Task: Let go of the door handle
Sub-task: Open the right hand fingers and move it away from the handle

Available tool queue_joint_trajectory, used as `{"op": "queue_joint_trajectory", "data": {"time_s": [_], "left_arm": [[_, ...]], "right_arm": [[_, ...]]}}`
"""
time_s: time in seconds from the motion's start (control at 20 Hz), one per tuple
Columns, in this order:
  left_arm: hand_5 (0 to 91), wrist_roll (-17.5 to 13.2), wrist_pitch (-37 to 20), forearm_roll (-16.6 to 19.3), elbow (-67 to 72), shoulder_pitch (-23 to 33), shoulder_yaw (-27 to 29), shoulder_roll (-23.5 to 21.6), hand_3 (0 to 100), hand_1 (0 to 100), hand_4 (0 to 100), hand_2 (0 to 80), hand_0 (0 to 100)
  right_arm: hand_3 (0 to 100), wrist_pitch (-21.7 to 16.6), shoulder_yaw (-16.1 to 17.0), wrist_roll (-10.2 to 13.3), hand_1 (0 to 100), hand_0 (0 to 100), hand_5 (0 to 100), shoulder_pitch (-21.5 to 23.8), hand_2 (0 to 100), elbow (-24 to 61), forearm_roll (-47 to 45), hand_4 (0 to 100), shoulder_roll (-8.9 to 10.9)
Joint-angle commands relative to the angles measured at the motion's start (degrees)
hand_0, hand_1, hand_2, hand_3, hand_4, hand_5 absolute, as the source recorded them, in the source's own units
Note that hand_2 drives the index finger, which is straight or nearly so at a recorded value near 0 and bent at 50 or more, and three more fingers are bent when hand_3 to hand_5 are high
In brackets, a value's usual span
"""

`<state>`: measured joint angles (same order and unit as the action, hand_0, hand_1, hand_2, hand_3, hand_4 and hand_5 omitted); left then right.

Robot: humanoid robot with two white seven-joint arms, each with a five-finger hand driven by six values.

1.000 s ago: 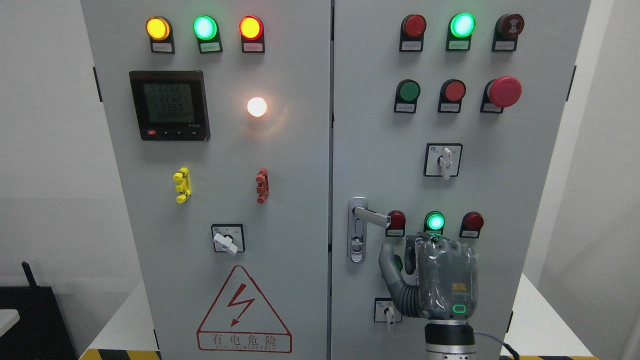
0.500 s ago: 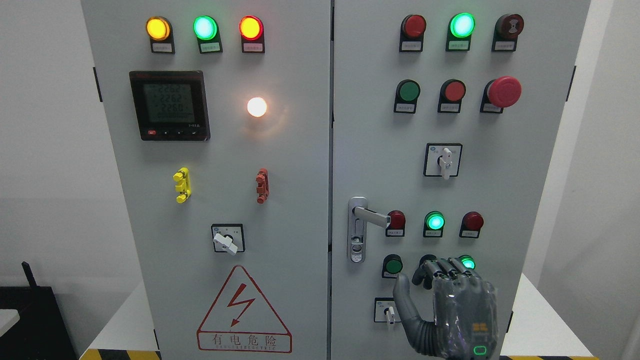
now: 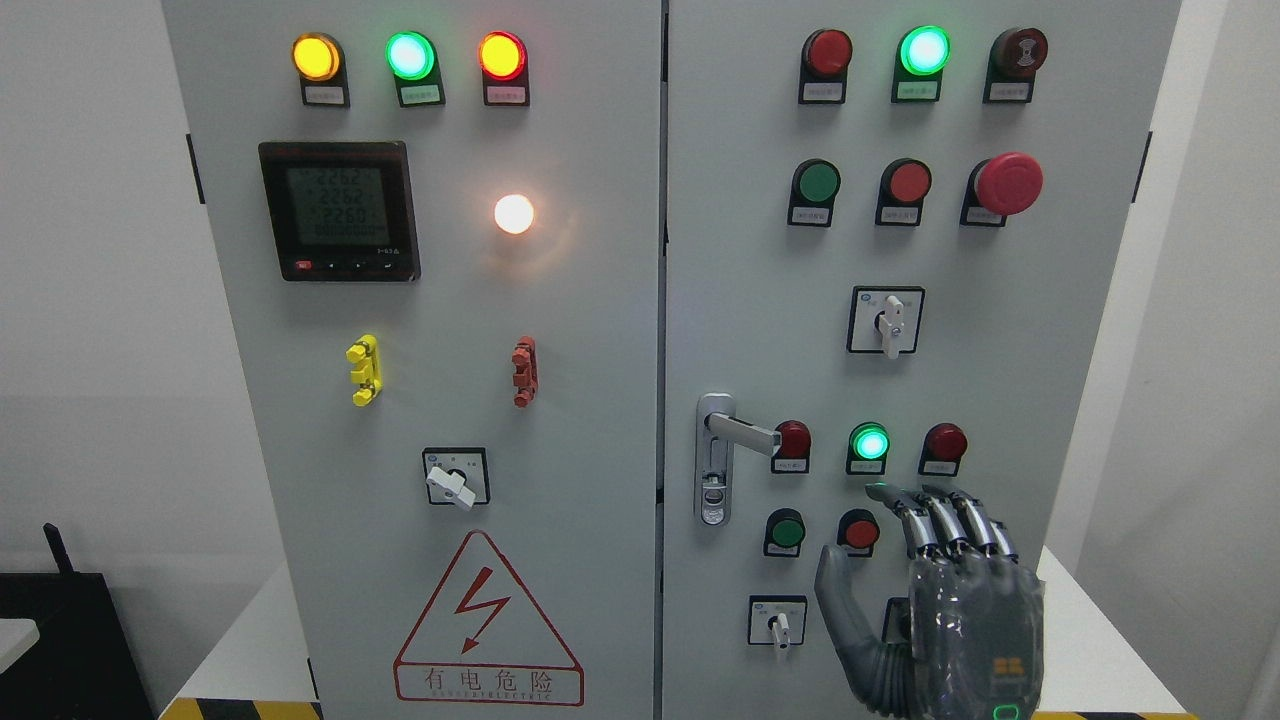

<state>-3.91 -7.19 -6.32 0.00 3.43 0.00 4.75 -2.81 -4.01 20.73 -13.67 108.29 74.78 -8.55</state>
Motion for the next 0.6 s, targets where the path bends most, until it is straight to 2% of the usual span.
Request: {"op": "queue_joint_trajectory", "data": {"time_s": [0.0, 0.55], "left_arm": [[0.0, -0.05, -0.02, -0.01, -0.88, 0.00, -0.70, 0.00, 0, 39, 0, 0.0, 12], [0.0, -0.05, -0.02, -0.01, -0.88, 0.00, -0.70, 0.00, 0, 39, 0, 0.0, 12]], "right_arm": [[0, -0.27, 1.38, -0.16, 18, 50, 0, 0.22, 0, 2.89, -0.25, 0, -0.06], [1, -0.62, 1.29, -0.51, 23, 48, 0, 0.31, 1, 3.16, -0.25, 0, 0.02]]}}
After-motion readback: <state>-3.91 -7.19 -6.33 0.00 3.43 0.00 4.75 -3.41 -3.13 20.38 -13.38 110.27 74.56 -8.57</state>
